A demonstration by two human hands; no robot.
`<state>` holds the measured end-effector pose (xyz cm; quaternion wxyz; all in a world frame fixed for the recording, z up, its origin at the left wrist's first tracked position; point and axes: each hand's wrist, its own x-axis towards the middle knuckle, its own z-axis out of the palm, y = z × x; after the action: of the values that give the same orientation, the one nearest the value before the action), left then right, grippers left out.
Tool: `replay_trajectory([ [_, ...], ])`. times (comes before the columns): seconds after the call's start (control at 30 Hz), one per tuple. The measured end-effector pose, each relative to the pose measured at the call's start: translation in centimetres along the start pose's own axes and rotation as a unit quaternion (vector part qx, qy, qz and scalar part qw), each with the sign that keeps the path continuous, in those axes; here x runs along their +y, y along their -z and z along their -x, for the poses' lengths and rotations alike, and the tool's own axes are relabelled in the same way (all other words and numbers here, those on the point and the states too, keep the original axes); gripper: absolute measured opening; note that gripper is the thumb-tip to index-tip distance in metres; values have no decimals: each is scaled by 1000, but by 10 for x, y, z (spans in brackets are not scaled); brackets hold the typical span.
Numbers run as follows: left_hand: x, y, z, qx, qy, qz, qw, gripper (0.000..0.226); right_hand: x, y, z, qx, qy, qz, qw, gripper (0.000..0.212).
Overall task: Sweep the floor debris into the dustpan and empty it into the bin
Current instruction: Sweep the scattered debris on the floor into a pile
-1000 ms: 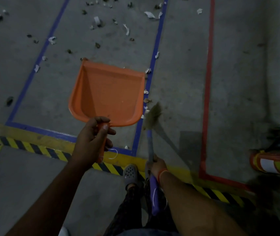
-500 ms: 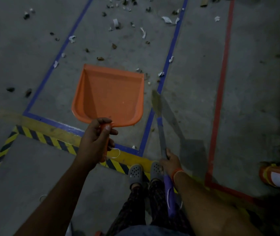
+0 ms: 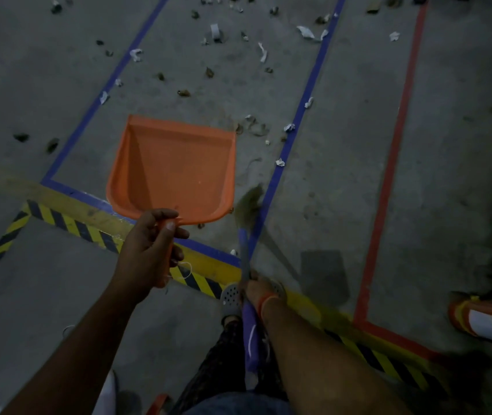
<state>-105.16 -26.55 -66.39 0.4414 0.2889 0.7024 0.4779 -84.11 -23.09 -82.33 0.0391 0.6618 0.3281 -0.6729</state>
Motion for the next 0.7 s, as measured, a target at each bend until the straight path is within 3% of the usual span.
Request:
replay_trajectory([
  [0.17, 5, 16, 8, 26, -1, 3, 1000, 16, -33, 16, -14, -1, 77, 43, 996, 41],
  [0.33, 5, 29, 11, 55, 3, 26, 998, 15, -45, 76, -2, 44, 125, 158, 978, 46],
  [0.47, 7, 23, 22, 83, 15, 41, 996, 14, -56, 142, 0, 68, 152, 316, 934, 51],
  [0.57, 11, 6, 31, 110, 17, 38, 993, 13, -68, 174, -9, 56, 157, 382, 909, 60],
  [0.7, 18, -32, 40, 153, 10, 27, 988, 14, -96, 198, -8, 8, 184, 394, 900, 53],
])
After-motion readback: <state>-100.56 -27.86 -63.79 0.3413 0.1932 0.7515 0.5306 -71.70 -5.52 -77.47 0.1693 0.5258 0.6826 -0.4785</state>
